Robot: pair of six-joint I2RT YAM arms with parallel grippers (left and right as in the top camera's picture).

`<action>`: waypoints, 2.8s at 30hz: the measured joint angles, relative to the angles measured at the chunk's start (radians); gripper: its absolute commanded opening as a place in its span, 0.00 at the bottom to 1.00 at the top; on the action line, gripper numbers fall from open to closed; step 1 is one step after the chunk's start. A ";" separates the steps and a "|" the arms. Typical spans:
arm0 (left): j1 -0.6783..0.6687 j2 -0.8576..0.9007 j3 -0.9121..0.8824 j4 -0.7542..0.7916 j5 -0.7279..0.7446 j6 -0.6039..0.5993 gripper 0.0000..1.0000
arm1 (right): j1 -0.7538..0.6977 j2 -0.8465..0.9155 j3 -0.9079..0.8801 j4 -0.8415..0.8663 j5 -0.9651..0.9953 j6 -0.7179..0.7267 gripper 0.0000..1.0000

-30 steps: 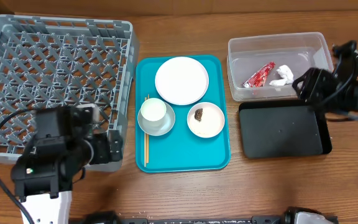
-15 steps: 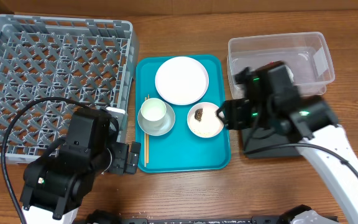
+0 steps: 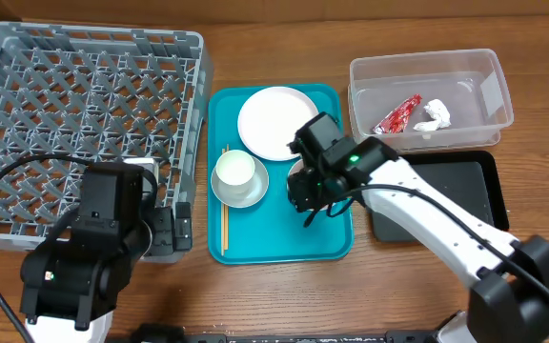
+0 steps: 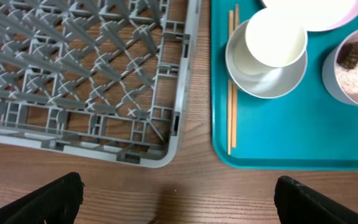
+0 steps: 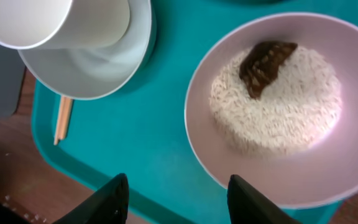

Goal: Sort waste into correct bins and load items into the dishwasher
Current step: 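Grasp the rim of the rice bowl with the right gripper, then tip the rice bowl over the black tray to dump the food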

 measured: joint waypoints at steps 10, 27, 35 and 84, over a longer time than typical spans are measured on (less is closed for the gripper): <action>0.002 0.000 0.000 0.011 -0.003 -0.002 1.00 | 0.027 0.136 0.000 0.077 0.057 0.003 0.41; 0.002 0.000 0.000 0.013 -0.003 -0.004 1.00 | 0.028 0.172 -0.032 0.122 0.071 0.001 0.10; 0.002 0.000 0.000 0.015 -0.003 -0.006 1.00 | 0.028 0.168 -0.006 0.071 0.090 -0.001 0.04; 0.002 0.001 0.000 0.033 -0.007 -0.006 1.00 | -1.001 -0.082 -0.313 0.017 -0.964 -0.212 0.04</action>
